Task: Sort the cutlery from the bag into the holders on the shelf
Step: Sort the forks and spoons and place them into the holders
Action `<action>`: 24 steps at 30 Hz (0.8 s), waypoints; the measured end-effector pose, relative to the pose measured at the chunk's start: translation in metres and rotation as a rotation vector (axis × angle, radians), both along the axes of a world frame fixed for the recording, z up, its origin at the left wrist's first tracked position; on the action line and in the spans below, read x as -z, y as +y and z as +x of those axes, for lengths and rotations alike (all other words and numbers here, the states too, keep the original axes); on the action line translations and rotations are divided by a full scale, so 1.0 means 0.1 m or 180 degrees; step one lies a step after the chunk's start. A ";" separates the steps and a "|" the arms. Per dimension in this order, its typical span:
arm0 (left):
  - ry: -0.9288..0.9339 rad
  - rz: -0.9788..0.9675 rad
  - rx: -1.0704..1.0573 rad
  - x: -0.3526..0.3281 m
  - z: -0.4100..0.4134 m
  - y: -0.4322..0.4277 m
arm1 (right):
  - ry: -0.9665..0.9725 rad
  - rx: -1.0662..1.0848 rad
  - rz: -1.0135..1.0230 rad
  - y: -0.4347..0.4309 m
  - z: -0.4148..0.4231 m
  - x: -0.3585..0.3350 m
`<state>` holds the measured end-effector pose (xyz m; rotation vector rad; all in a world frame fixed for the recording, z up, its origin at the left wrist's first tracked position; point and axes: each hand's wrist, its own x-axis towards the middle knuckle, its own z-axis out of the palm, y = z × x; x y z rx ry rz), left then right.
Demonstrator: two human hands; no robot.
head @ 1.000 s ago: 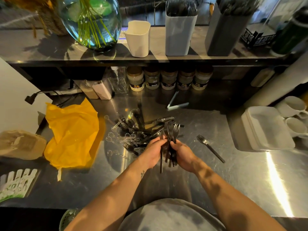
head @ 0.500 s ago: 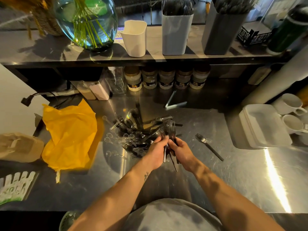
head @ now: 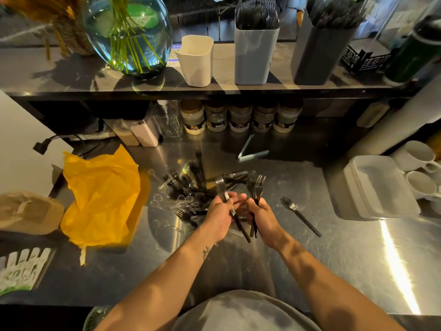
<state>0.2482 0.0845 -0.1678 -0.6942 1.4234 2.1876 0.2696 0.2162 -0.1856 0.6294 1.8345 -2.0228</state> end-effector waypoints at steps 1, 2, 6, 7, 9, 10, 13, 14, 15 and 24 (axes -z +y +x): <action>-0.0100 0.0167 -0.0211 -0.02 -0.05 -0.02 | -0.0023 0.0020 0.0047 0.02 -0.01 0.00; -0.0225 0.0330 -0.0410 -0.03 -0.10 -0.04 | -0.0064 0.0044 0.0101 0.03 -0.01 0.02; -0.0472 0.1112 -0.1011 -0.12 -0.28 -0.04 | -0.0470 0.0605 -0.0074 0.02 -0.05 0.08; -0.0467 0.1198 -0.1099 -0.15 -0.31 -0.03 | -0.0620 0.0802 -0.0162 -0.03 -0.05 0.08; -0.0506 0.1231 -0.1202 -0.18 -0.34 0.03 | -0.0795 0.1175 -0.0398 -0.15 -0.07 0.04; -0.0532 0.1218 -0.1209 -0.19 -0.33 0.08 | -0.0811 0.1302 -0.0554 -0.22 -0.09 0.02; -0.0597 0.1211 -0.1079 -0.27 -0.23 0.22 | -0.0740 0.1377 -0.1005 -0.37 -0.14 -0.10; -0.0600 0.1220 -0.1028 -0.29 -0.18 0.25 | -0.0673 0.1335 -0.1035 -0.41 -0.15 -0.13; -0.0592 0.1222 -0.0969 -0.29 -0.13 0.27 | -0.0619 0.1266 -0.0998 -0.42 -0.15 -0.14; -0.0030 -0.0242 -0.0165 -0.10 -0.02 0.05 | -0.0095 0.0698 -0.1154 -0.24 -0.11 -0.06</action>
